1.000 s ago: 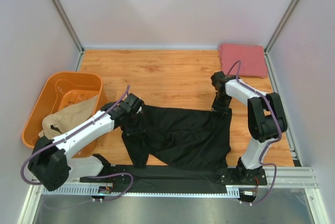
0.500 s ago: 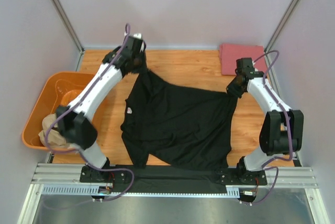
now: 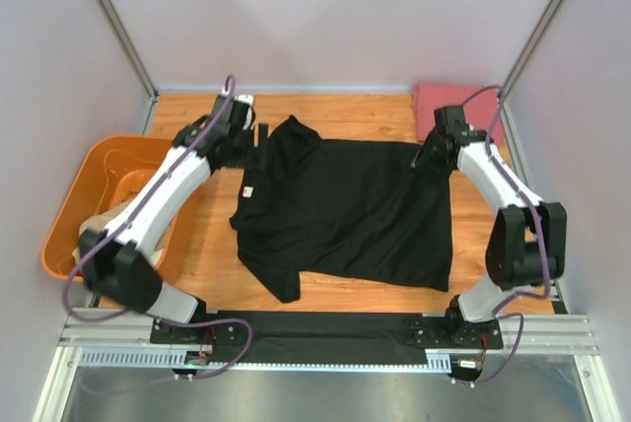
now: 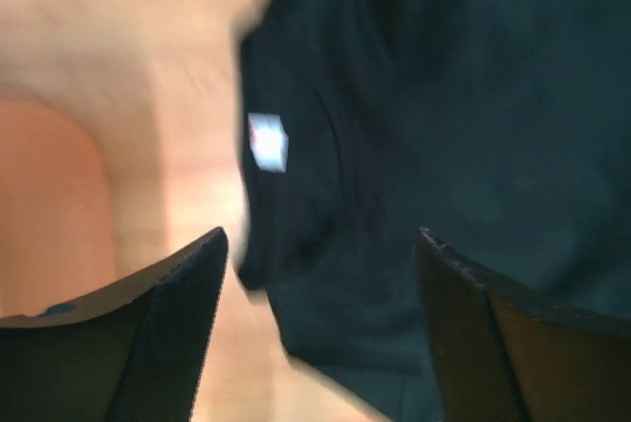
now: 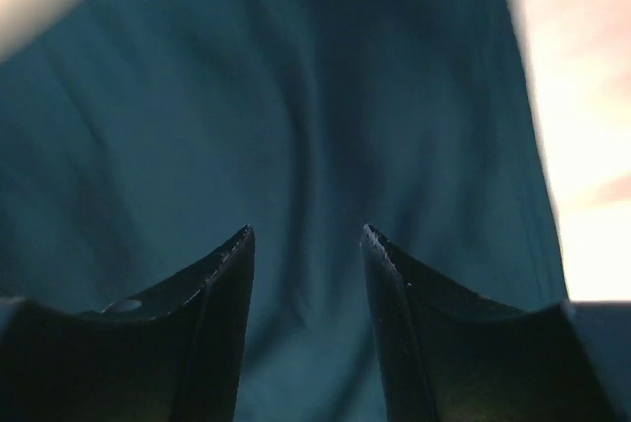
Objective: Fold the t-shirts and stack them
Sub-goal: Flatten the tshirt out
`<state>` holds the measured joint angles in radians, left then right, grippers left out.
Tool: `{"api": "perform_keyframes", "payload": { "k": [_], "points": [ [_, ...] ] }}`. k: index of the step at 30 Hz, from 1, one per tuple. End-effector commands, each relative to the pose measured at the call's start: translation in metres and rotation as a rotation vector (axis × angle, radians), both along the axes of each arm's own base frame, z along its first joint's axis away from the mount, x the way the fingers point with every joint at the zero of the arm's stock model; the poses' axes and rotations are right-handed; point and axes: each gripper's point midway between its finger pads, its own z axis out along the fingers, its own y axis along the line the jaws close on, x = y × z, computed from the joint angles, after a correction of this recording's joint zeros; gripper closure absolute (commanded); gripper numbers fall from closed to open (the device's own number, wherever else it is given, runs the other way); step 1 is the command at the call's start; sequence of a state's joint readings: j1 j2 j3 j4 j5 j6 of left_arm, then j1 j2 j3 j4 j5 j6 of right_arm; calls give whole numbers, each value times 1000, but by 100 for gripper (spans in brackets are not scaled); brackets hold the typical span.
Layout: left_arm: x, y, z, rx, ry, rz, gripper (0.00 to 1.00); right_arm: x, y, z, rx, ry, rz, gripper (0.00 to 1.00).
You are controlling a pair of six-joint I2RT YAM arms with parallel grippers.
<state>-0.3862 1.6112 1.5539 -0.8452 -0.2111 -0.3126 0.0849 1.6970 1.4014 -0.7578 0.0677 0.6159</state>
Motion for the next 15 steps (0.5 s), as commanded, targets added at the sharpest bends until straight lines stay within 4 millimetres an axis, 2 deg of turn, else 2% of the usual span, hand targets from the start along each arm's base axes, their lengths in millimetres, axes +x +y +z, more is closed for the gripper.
{"api": "perform_keyframes", "payload": {
  "k": [1, 2, 3, 4, 6, 7, 8, 10, 11, 13, 15],
  "points": [
    [-75, -26, -7, -236, 28, -151, 19, -109, 20, -45, 25, 222, 153, 51],
    [-93, -33, -17, -290, 68, -181, 31, -127, 24, -55, 37, 249, 170, 51],
    [-115, -30, -37, -318, 108, -155, 36, -140, 25, -52, 49, 236, 168, 51],
    [-124, -31, -47, -340, 128, -146, 40, -165, 25, -69, 66, 286, 173, 51],
    [-145, -33, -66, -403, 169, -117, 48, -180, 23, -70, 66, 286, 176, 51],
    [-152, -35, -69, -420, 184, -123, 50, -186, 21, -65, 65, 259, 177, 51],
    [-159, -36, -72, -425, 202, -126, 50, -196, 19, -66, 63, 276, 175, 51],
    [-180, -28, -80, -383, 266, -102, 48, -203, 20, -61, 81, 259, 152, 50],
    [-187, -23, -85, -353, 290, -81, 43, -211, 21, -66, 97, 280, 142, 50],
    [-207, -16, -102, -326, 373, -52, 35, -215, 28, -69, 149, 282, 117, 50],
    [-219, -20, -118, -346, 424, -32, 34, -221, 30, -83, 171, 297, 96, 50]
  ]
}}
